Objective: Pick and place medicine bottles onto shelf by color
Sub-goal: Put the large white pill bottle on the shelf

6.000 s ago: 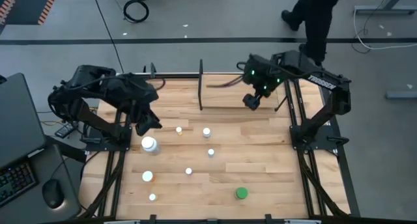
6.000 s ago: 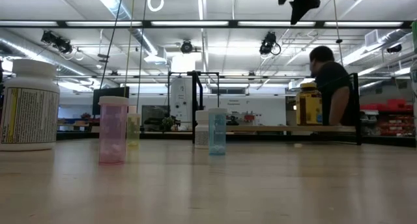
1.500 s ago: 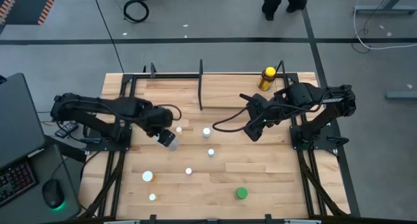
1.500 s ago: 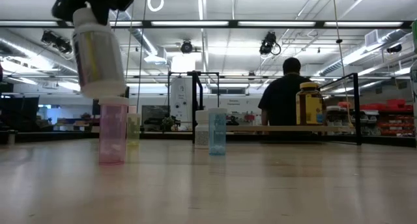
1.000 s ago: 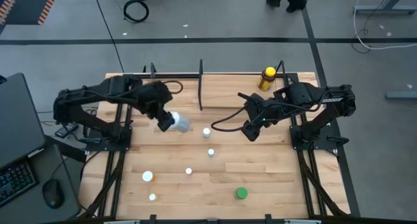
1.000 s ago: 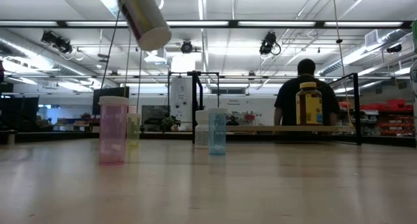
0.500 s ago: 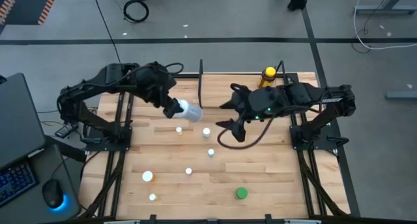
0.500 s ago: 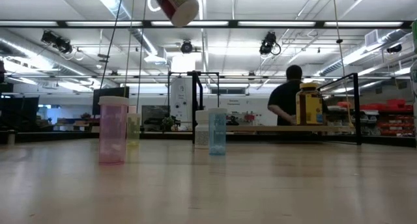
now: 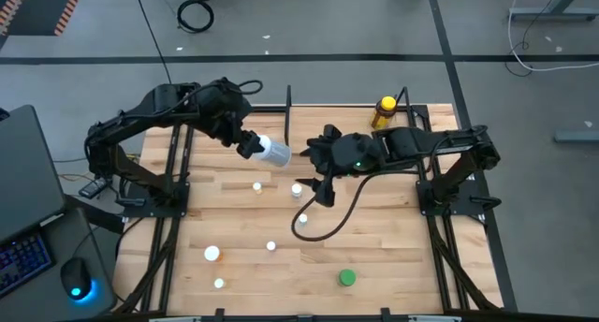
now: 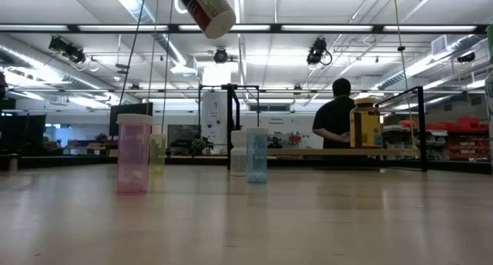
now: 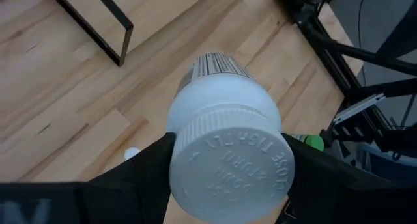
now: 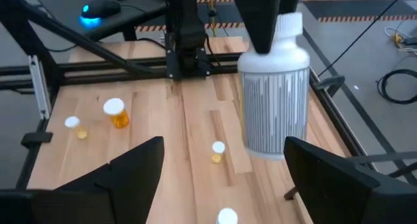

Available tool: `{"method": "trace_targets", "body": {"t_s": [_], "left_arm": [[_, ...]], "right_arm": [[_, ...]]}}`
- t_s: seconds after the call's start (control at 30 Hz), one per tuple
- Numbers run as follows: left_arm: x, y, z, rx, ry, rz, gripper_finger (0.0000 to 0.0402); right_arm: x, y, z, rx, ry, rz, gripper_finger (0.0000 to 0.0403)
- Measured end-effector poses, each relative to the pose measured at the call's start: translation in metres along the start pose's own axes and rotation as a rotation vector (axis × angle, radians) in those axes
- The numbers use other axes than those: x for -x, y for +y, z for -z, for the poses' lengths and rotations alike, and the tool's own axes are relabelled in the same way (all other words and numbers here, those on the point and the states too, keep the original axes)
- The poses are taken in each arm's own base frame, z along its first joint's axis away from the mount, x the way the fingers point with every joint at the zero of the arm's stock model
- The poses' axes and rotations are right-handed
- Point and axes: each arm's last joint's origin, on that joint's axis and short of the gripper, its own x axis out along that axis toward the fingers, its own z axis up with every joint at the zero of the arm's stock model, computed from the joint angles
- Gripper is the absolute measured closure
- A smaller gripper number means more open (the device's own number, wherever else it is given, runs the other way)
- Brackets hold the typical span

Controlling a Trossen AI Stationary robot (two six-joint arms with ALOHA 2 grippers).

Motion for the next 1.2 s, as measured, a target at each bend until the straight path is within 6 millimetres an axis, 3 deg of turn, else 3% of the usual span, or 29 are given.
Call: {"method": "trace_targets", "body": {"t_s": [0.57, 0.83, 1.2], "left_arm": [[0.001, -0.005, -0.012, 0.101, -0.114, 0.069, 0.0147], [0.001, -0.008, -0.014, 0.115, -0.147, 0.081, 0.0153], [0.001, -0.007, -0.014, 0.125, -0.143, 0.077, 0.0153]], "right_arm": [[-0.005, -0.021, -0.014, 0.029, -0.109, 0.083, 0.0078], [-0.030, -0.021, -0.006, 0.103, -0.041, 0.094, 0.0077], [-0.040, -0.022, -0.009, 0.116, -0.069, 0.163, 0.0077]]}}
